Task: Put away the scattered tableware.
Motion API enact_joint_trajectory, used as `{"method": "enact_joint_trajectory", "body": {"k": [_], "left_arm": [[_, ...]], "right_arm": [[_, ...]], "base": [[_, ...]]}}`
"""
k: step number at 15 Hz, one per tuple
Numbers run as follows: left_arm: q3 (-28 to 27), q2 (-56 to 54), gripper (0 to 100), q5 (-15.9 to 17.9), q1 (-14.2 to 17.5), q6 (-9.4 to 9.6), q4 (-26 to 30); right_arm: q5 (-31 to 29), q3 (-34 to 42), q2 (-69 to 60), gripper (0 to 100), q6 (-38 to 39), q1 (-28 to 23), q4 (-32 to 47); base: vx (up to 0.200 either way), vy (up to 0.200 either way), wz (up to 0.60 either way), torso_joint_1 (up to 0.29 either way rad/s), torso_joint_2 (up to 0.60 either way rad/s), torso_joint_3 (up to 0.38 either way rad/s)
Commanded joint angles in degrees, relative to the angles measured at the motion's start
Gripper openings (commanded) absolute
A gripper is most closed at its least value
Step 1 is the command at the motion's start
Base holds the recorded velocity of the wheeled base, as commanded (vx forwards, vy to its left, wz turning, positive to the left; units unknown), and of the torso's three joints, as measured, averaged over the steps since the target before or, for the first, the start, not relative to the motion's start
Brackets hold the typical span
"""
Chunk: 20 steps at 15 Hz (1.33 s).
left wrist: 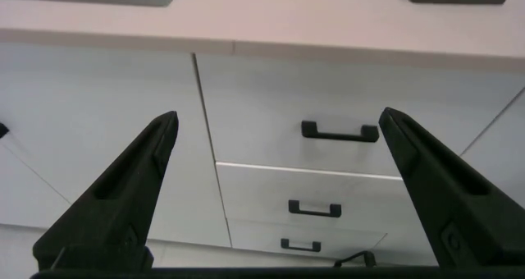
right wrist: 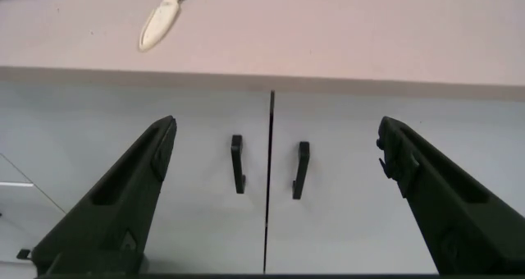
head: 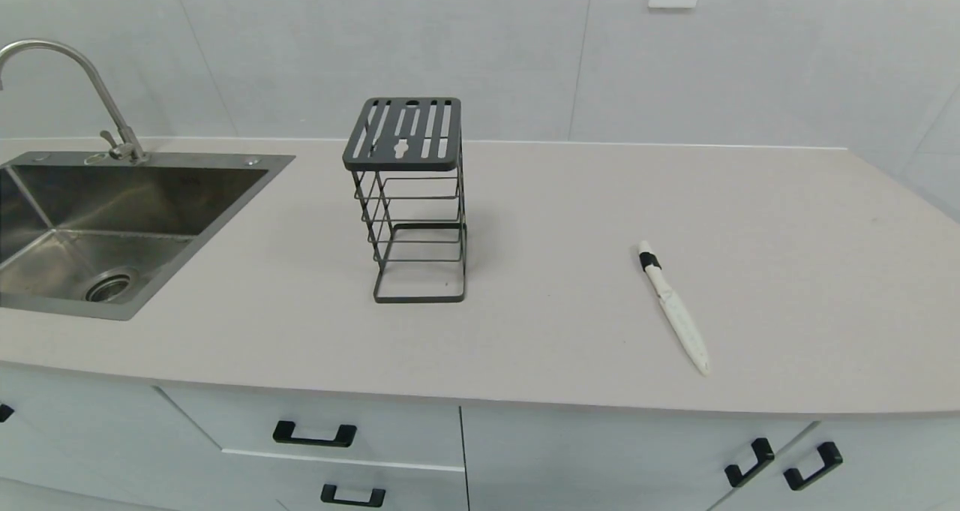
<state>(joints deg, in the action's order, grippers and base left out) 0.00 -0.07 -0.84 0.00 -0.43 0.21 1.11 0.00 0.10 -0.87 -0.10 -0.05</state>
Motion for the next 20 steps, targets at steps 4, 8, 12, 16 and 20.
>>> {"method": "enact_joint_trajectory", "body": {"k": [4, 8, 12, 16, 20], "left_arm": [[0.00, 0.07, 100, -0.39, 0.00, 0.25, -0.03], [0.00, 0.07, 100, 0.40, 0.00, 1.22, -0.03], [0.00, 0.07, 100, 0.40, 0.00, 0.87, 0.06], [0.00, 0.07, 100, 0.31, 0.00, 0.69, 0.06], [0.00, 0.07, 100, 0.40, 0.00, 0.87, -0.03]], "right_arm": [[0.03, 0.00, 0.08, 100, -0.01, 0.01, -0.04], [0.03, 0.00, 0.08, 100, -0.01, 0.01, -0.04], [0.03, 0.00, 0.08, 100, -0.01, 0.01, -0.04], [0.03, 0.00, 0.08, 100, -0.01, 0.01, -0.04], [0.03, 0.00, 0.08, 100, -0.01, 0.01, -0.04]], "base": [[0.000, 0.000, 0.00, 0.279, -0.53, -0.255], [0.000, 0.000, 0.00, 0.290, -0.57, -0.277], [0.000, 0.000, 0.00, 0.283, -0.56, -0.261], [0.000, 0.000, 0.00, 0.015, -0.04, -0.018], [0.000, 0.000, 0.00, 0.125, 0.00, 0.126]]}}
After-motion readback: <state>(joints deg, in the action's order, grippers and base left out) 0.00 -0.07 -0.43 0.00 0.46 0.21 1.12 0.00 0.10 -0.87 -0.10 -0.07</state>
